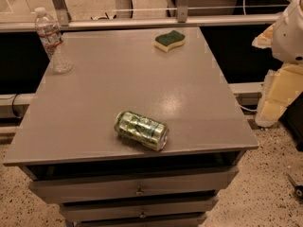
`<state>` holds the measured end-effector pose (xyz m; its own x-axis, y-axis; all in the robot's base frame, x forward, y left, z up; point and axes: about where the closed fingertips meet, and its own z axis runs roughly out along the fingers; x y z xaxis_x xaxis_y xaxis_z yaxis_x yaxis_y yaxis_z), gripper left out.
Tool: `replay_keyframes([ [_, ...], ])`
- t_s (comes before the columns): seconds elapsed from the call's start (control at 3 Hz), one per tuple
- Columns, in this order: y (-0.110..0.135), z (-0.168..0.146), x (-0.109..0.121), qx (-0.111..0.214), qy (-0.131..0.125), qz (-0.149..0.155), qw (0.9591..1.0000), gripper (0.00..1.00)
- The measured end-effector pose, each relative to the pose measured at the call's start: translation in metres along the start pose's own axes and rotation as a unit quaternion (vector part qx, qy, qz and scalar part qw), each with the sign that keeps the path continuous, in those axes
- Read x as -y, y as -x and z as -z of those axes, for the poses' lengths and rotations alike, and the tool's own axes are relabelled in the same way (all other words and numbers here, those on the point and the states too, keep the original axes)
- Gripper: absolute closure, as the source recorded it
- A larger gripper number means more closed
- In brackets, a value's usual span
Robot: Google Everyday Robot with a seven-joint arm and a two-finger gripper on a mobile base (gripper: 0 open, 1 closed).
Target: Place green can upright
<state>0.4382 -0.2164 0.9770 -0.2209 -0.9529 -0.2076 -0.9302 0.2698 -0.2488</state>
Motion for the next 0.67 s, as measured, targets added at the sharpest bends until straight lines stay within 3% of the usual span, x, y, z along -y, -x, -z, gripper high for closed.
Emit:
replay_keyframes([
  [0.67, 0.0045, 0.0, 0.0022, 0.013, 0.004, 0.004, 0.9999, 0.0],
])
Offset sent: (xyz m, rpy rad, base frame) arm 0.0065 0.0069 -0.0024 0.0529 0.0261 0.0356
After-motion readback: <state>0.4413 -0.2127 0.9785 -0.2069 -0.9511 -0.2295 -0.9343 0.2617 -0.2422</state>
